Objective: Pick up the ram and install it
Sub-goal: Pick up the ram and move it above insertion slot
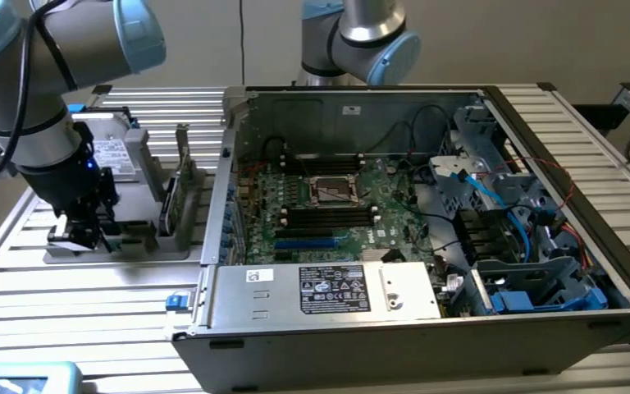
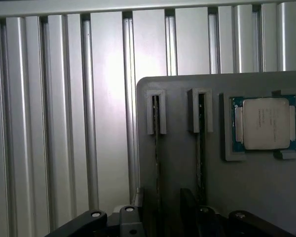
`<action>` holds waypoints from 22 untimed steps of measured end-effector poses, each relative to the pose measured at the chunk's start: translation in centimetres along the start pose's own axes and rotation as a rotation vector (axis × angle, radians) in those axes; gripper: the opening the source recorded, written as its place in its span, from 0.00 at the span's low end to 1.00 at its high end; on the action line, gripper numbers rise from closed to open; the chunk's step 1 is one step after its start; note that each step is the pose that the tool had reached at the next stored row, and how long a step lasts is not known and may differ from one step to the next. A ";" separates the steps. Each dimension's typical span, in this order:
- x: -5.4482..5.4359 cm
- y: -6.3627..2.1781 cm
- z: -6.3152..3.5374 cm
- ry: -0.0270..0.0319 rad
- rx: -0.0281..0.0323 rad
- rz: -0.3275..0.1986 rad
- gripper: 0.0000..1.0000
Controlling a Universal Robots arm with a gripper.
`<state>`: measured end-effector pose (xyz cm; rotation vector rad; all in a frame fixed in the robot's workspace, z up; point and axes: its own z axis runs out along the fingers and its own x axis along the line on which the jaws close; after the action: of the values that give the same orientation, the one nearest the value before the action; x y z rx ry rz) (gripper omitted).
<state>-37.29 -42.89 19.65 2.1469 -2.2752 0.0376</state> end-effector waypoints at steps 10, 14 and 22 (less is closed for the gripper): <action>0.0 0.01 -1.77 0.0120 0.0027 -0.019 0.14; 0.1 0.03 -3.04 0.0136 0.0059 -0.040 0.14; 0.1 0.05 -5.24 0.0145 0.0135 -0.129 0.14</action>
<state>-37.39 -42.87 24.89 2.2865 -2.1301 0.0671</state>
